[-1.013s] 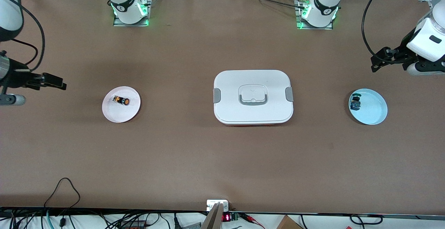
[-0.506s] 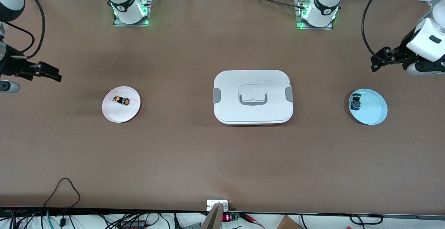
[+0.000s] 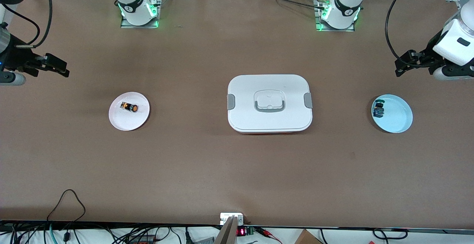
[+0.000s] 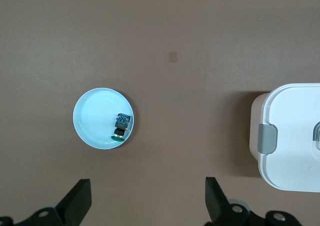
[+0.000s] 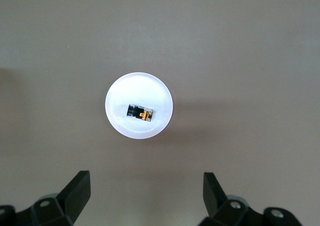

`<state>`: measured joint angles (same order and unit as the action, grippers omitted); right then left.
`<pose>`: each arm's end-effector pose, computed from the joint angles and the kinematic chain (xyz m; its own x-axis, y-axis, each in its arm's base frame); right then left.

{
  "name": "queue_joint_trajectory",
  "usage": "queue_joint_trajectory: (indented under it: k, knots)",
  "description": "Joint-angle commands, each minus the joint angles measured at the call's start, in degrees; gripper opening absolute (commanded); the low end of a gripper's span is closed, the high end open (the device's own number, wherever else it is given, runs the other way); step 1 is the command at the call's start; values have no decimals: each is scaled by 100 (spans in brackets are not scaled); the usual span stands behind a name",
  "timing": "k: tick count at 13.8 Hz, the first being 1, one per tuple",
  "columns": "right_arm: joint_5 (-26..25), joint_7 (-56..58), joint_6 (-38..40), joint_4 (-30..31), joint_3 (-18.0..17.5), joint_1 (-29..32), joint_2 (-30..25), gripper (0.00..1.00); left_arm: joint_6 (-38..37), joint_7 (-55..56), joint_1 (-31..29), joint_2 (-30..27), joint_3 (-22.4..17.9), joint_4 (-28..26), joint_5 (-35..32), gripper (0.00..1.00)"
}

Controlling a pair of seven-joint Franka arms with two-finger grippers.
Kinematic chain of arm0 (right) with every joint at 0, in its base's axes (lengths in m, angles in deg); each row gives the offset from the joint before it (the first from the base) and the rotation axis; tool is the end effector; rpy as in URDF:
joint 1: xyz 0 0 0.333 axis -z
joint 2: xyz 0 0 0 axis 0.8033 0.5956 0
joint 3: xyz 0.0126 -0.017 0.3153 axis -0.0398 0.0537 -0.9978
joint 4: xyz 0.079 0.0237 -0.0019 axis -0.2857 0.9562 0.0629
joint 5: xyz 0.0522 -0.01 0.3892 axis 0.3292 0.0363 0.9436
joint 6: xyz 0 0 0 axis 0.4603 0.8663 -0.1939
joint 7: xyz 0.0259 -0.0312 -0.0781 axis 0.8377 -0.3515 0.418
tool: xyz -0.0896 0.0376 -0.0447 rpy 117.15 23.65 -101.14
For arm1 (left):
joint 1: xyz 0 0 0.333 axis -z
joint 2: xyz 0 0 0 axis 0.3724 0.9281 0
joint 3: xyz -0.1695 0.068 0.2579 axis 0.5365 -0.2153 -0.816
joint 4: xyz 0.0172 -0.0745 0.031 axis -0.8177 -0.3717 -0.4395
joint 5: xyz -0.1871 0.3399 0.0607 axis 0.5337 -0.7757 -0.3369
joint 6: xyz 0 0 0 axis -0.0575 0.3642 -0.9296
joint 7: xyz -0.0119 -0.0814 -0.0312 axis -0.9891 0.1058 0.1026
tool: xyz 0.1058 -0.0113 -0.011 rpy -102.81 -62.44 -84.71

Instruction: Transfer orange switch to right arm and place

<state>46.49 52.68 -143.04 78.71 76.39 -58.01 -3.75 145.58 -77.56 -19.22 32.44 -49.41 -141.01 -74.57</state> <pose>0.5572 -0.0170 0.5768 0.9991 -0.0082 -0.0413 -0.0081 -1.0000 0.0044 0.5453 -0.0205 0.5968 0.9982 0.0569 0.0206 0.0579 -0.9968 -0.0545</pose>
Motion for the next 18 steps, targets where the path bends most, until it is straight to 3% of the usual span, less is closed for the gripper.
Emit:
queue_joint_trajectory:
  k: [1, 9, 14, 18]
  knots:
    - [-5, -8, 185, -17, 15, 18, -96, 100, -79, 18, -27, -64, 18, 19, 88, 100]
    - [12, -77, 685, -386, -29, -35, -105, 100, -114, 10, -54, -64, 18, 19, 96, 100]
    - [-58, -16, 626, -18, -55, -53, -394, 100, -114, 10, -54, -64, 18, 19, 96, 100]
    - [-49, -87, 686, -96, -64, -61, -412, 100, -114, 1, -54, -64, 18, 19, 96, 100]
